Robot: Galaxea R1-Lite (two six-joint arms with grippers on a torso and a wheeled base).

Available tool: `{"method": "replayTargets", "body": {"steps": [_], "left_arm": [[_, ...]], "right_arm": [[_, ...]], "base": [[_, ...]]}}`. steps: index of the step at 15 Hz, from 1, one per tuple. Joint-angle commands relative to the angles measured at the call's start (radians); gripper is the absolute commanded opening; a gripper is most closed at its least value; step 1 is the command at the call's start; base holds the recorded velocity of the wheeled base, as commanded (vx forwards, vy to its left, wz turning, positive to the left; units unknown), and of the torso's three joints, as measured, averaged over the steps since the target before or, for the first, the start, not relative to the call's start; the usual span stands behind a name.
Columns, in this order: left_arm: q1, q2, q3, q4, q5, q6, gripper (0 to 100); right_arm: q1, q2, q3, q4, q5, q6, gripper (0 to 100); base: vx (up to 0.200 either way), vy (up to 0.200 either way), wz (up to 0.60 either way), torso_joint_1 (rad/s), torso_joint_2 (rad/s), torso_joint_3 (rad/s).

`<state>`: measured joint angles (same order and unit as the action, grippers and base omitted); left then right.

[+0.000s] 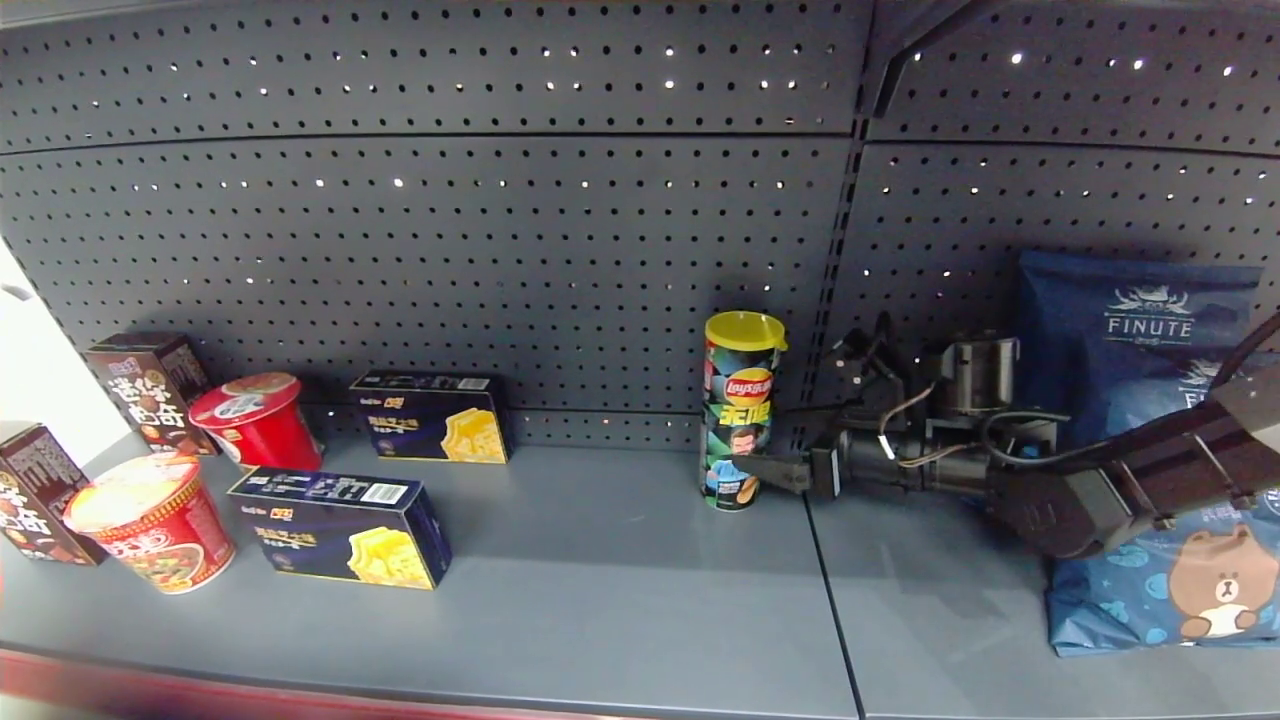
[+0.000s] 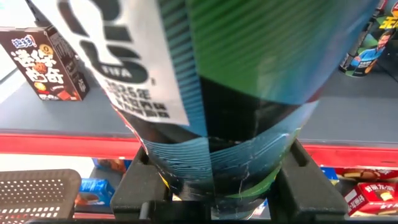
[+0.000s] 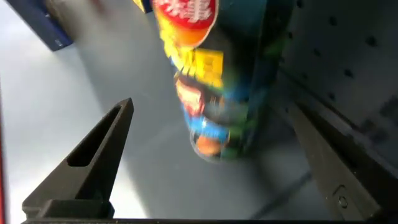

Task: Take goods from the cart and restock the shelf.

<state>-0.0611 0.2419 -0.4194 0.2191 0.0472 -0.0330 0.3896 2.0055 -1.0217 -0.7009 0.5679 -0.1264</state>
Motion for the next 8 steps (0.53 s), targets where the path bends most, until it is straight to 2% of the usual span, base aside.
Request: {"method": "replayTargets", "body": {"steps": [1,8], "left_arm": [[0.0,0.004,-0.002,0.002,0.0,-0.001,0],[0.0,0.004,-0.006,0.011,0.0,-0.002,0]], "right_arm": [[0.014,0.075,-0.055,0.003,0.001,0.001,100],[0.011,0.153,-0.129,-0.006,0.001,0.017,100]], "base": [[0.0,0.0,0.0,0.0,0.0,0.0],[0.0,0.0,0.0,0.0,0.0,0.0]]}}
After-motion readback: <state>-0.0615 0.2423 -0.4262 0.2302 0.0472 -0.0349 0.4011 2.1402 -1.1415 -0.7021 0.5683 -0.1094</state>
